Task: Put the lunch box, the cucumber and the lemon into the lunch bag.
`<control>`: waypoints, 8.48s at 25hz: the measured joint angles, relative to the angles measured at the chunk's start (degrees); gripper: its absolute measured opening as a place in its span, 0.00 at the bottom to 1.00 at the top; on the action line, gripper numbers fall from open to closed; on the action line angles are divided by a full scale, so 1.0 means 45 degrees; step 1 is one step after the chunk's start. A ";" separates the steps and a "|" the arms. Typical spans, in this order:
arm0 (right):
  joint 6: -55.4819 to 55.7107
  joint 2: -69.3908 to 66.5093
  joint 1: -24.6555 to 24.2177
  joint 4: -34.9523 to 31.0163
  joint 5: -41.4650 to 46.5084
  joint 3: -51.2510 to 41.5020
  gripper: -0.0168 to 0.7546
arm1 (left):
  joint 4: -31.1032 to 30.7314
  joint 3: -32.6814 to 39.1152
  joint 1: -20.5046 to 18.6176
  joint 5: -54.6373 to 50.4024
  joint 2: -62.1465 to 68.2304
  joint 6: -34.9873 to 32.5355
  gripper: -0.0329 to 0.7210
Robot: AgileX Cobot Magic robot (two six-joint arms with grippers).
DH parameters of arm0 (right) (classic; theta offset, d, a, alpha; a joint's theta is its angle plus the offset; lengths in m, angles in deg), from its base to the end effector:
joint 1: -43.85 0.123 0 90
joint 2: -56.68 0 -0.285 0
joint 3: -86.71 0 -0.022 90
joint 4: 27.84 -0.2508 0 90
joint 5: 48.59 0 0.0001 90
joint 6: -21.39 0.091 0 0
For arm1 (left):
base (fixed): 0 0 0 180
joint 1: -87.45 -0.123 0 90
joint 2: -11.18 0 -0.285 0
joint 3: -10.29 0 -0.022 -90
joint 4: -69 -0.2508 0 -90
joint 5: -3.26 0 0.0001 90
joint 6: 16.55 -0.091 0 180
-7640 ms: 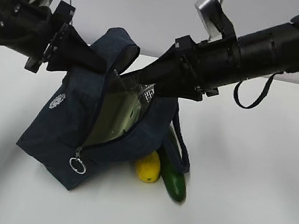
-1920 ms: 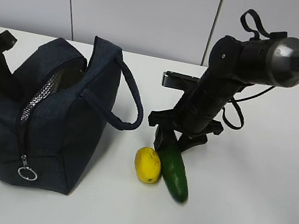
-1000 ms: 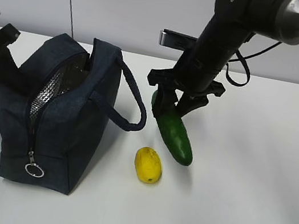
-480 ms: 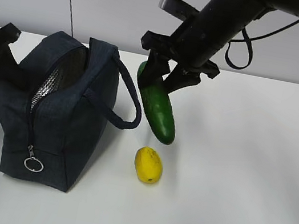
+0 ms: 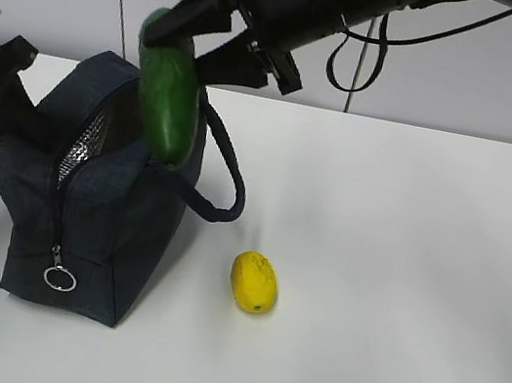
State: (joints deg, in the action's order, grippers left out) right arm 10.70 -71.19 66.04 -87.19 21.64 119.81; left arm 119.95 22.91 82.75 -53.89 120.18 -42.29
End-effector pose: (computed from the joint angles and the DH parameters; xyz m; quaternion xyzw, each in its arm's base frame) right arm 0.3922 0.2396 0.3030 -0.1429 0.8560 0.4927 0.0644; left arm 0.3383 -0.0318 0.2128 -0.0607 0.9294 -0.3485 0.1049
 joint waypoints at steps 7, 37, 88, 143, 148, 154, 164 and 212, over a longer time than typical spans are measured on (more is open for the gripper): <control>-0.0553 0.0000 0.0031 -0.1746 -0.0319 0.0000 0.52 | 0.0947 0.0000 0.0000 0.0009 0.0000 -0.0601 0.04; -0.0349 -0.2948 0.0031 -0.2555 -0.1937 0.0030 0.52 | 0.3828 0.0000 0.0000 -0.1063 0.0000 -0.2000 0.04; -0.0714 0.0997 0.0191 0.5671 0.0014 0.0946 0.71 | 0.1863 0.0000 0.0000 -0.0375 0.0000 -0.2027 0.04; 0.2698 0.2449 0.2155 1.0498 -0.8961 -0.9064 0.64 | 0.0542 0.0000 0.0000 -0.0121 0.0000 -0.0205 0.04; 0.2678 0.1768 0.2155 1.0498 -0.8991 -0.8819 0.64 | 0.0542 0.0000 0.0000 -0.0121 0.0000 -0.0205 0.04; 0.2653 0.1176 0.2155 1.0491 -0.9016 -0.8770 0.64 | 0.0542 0.0000 0.0000 -0.0121 0.0000 -0.0183 0.04; 0.2545 0.0330 0.2155 1.0491 -0.8861 -0.7875 0.64 | 0.0542 0.0000 0.0000 -0.0121 0.0000 -0.0183 0.04; 0.2375 0.0125 0.2155 1.0517 -0.3887 -0.6903 0.53 | 0.0484 0.0000 0.0000 -0.0103 0.0000 -0.0183 0.04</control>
State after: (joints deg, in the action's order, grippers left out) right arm 21.39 -70.62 75.74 -39.86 4.15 88.74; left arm 122.12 22.91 82.75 -54.35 120.18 -43.11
